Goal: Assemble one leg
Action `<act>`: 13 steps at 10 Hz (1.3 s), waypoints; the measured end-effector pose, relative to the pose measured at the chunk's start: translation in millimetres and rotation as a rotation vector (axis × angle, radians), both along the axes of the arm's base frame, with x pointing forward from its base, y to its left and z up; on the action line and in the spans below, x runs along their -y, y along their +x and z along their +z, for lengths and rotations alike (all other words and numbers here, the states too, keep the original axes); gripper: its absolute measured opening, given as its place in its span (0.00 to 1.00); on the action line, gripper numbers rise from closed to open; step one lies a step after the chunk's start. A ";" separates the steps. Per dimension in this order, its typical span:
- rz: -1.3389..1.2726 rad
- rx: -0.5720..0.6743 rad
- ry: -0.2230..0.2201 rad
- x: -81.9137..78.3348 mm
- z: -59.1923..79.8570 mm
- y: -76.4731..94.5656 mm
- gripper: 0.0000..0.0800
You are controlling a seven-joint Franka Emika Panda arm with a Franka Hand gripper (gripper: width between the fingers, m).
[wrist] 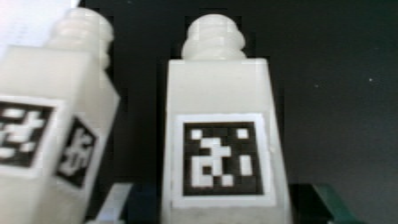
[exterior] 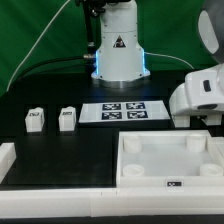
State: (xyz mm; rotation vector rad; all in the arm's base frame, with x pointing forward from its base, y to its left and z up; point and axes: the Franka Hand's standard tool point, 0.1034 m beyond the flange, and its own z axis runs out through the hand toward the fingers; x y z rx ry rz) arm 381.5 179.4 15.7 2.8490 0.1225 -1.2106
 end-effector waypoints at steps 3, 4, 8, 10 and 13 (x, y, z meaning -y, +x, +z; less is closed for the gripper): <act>-0.015 0.032 0.008 19.9 47.9 14.8 0.36; -0.014 0.024 0.017 28.2 57.7 17.4 0.36; -0.015 0.070 0.040 39.2 63.7 27.1 0.36; -0.026 0.266 0.067 35.7 59.5 42.0 0.36; 0.007 0.554 0.122 45.0 69.7 48.6 0.37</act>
Offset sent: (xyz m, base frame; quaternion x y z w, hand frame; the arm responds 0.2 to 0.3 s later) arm 0.0057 -0.0342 0.0525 -0.0020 -0.0274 -0.0211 0.9994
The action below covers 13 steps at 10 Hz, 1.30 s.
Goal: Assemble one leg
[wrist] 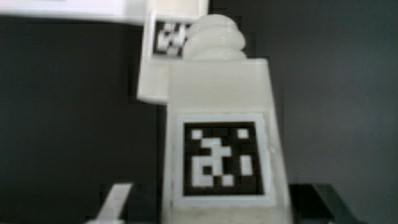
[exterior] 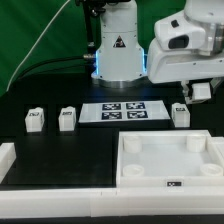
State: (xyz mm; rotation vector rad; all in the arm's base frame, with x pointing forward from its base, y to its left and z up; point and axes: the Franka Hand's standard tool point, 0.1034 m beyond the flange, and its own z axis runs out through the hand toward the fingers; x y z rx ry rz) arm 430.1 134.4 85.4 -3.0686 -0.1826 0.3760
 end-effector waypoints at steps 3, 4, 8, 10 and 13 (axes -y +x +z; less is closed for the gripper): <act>0.029 0.188 0.030 13.2 24.3 23.4 0.37; 0.035 0.175 0.030 19.2 30.0 30.4 0.37; 0.047 0.243 0.041 22.4 32.9 45.4 0.37; 0.036 0.418 0.057 23.5 33.0 54.5 0.37; 0.105 0.575 0.056 43.9 32.5 70.2 0.37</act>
Offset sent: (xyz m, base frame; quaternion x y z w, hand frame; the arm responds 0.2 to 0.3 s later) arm 0.0369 -0.0211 0.0309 0.0021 0.0093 -0.0410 0.9991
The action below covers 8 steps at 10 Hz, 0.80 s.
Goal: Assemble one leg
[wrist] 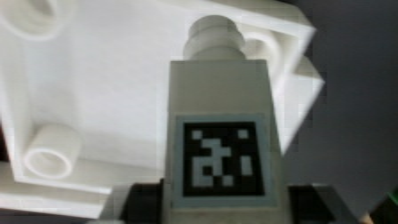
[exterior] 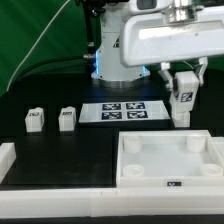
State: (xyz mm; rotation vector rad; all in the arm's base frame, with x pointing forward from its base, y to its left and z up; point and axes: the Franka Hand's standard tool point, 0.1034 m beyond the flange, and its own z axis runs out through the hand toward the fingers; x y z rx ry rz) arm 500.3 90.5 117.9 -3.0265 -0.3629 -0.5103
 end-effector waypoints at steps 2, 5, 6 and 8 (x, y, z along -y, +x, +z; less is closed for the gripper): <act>0.016 0.035 0.000 2.2 17.8 36.0 0.37; 0.038 0.050 0.003 -2.1 15.2 69.3 0.37; 0.040 0.064 0.003 0.0 13.8 77.0 0.37; 0.036 0.107 0.004 1.6 12.8 75.3 0.37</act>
Offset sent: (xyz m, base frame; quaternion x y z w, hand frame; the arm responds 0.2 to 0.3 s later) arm 0.0499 0.0147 0.0026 0.0206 0.0041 -0.0183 0.9996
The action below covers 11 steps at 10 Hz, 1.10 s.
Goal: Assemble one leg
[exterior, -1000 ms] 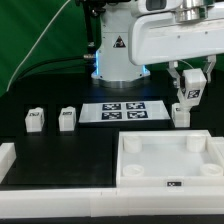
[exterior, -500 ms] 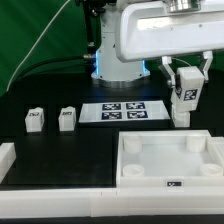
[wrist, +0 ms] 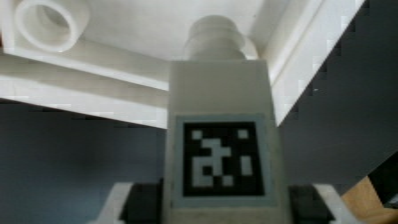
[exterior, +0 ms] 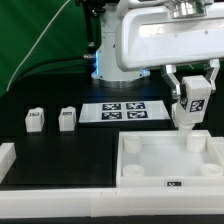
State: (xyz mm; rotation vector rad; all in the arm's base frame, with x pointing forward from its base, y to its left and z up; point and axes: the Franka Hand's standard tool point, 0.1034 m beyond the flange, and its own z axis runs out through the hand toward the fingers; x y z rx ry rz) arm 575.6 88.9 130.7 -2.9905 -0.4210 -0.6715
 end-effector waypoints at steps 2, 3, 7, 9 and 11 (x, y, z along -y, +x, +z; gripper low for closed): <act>-0.005 0.137 -0.002 7.4 1.4 4.4 0.37; -0.003 0.113 -0.003 6.9 -4.2 0.7 0.37; -0.021 0.086 0.008 8.3 -8.2 3.0 0.37; -0.027 0.094 0.019 7.7 -8.6 14.5 0.37; -0.020 0.103 0.018 6.7 -9.2 16.1 0.37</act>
Offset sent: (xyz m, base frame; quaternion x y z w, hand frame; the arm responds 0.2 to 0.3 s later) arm 0.0000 0.0000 0.0000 0.0000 0.0000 0.0000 1.0000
